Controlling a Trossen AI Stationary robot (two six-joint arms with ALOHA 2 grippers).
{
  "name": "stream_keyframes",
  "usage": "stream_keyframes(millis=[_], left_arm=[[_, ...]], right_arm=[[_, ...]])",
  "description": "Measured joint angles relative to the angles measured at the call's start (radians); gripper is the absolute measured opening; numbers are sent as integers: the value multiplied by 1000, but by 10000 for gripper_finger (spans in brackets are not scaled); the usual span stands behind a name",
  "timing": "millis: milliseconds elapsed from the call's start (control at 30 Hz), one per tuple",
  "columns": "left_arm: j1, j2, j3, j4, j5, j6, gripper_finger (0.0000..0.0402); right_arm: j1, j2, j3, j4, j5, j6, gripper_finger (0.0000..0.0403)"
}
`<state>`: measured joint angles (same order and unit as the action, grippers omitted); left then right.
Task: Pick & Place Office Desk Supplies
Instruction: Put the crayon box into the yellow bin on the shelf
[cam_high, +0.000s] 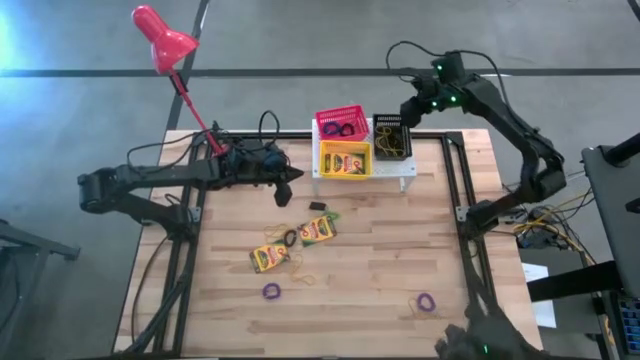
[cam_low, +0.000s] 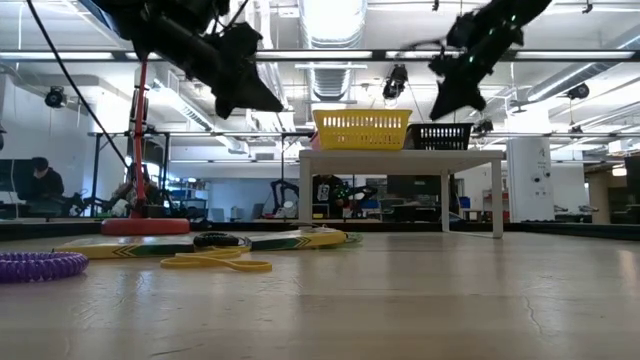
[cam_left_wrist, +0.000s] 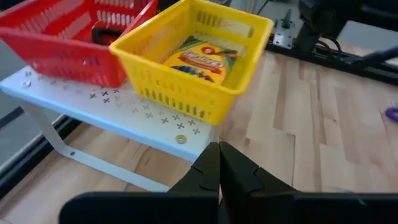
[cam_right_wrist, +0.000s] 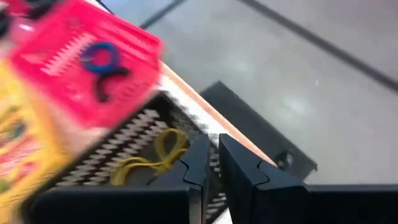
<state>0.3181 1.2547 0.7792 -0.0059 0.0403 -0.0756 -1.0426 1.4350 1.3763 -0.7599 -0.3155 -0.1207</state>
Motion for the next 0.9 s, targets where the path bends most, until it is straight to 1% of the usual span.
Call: stream_keyframes(millis=[100,167,233,333,433,533,633,700,767,833,900], left_arm=[[-47,-46,0,-32,-33,68,3],[-105,-75,0,-68,-93,100,3],[-180,-99,0,-118,-182,126,3],[-312,-110,0,-159,-341,130,3],[-451,-106,0,-181,-461,129,3],[-575,-101,0,-182,-516,128,3],[-671,-101,0,-181,-555,96,3],[-723,-101,0,-185,-586,36,3],[-763,-96,0,-194,-602,-21,3],[-785,-87,-9,-197,-605,-71,3],[-797,-81,-33,-201,-606,-123,3]], right_arm=[[91,-88,-32,17,2,0,33],[197,-159,-89,70,7,12,33],[331,-228,-161,154,60,44,33],[571,-316,-285,265,243,93,33],[822,-374,-403,375,483,169,33],[1061,-394,-500,463,722,244,33],[1273,-381,-570,556,921,336,33],[1389,-353,-607,626,1017,354,33],[1481,-305,-633,704,1097,352,33],[1540,-249,-648,779,1152,342,33],[1571,-190,-651,846,1169,341,33]])
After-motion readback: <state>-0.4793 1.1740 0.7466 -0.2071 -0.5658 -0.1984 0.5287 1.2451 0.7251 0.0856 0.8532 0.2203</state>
